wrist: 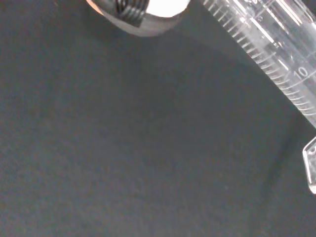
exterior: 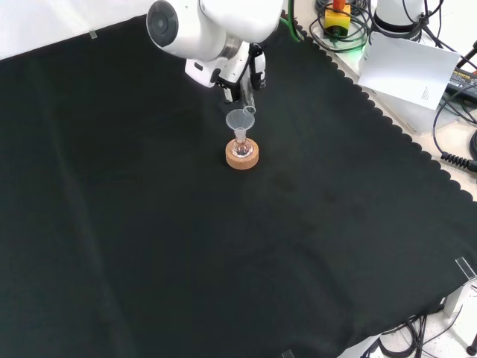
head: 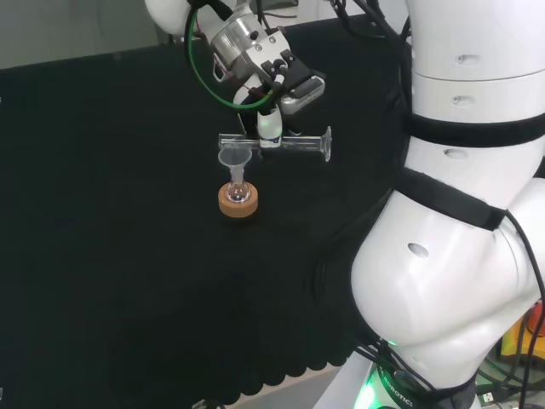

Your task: Pour the water from the graduated cylinder into the round-bottom flask.

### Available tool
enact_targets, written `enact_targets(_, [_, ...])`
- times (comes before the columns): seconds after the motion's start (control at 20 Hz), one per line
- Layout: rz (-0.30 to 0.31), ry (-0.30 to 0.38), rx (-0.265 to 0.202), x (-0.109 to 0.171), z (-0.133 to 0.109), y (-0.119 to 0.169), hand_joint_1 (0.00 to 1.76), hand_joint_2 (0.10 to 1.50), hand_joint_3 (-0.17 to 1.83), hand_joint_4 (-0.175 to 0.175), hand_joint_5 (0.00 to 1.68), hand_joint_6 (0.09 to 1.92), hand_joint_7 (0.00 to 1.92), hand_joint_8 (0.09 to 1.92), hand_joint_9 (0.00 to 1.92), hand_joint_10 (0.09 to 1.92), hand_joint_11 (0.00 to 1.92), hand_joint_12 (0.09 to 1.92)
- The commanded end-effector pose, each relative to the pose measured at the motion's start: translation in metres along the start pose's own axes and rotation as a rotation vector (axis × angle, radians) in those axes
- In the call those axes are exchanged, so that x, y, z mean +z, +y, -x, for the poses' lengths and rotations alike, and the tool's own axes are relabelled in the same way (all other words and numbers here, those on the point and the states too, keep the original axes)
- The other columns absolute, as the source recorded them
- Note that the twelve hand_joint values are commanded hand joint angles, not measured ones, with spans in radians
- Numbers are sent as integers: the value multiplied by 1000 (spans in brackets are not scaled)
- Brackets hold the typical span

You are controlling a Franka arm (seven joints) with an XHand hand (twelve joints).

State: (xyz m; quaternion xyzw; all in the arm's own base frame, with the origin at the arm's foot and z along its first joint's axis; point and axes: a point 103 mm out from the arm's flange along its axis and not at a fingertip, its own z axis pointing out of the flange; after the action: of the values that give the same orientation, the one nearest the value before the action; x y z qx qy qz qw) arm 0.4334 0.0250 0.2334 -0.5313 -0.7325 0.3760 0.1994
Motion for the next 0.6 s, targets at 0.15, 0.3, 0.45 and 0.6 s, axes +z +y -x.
enact_targets(0.15, [113, 69, -64, 1, 1, -5, 1157, 1056, 9, -88, 1108, 814, 1600, 91, 1681, 87, 1417, 642])
enact_targets(0.3, [162, 87, -80, 2, 8, -8, 1157, 1056, 8, -87, 1108, 813, 1600, 90, 1680, 87, 1416, 641])
enact_targets(0.45, [235, 117, -96, 4, 15, -10, 1155, 1056, 8, -81, 1109, 813, 1600, 87, 1679, 87, 1417, 641])
enact_targets(0.6, [308, 160, -117, 6, 23, -13, 1154, 1056, 8, -77, 1109, 813, 1599, 87, 1680, 87, 1418, 641])
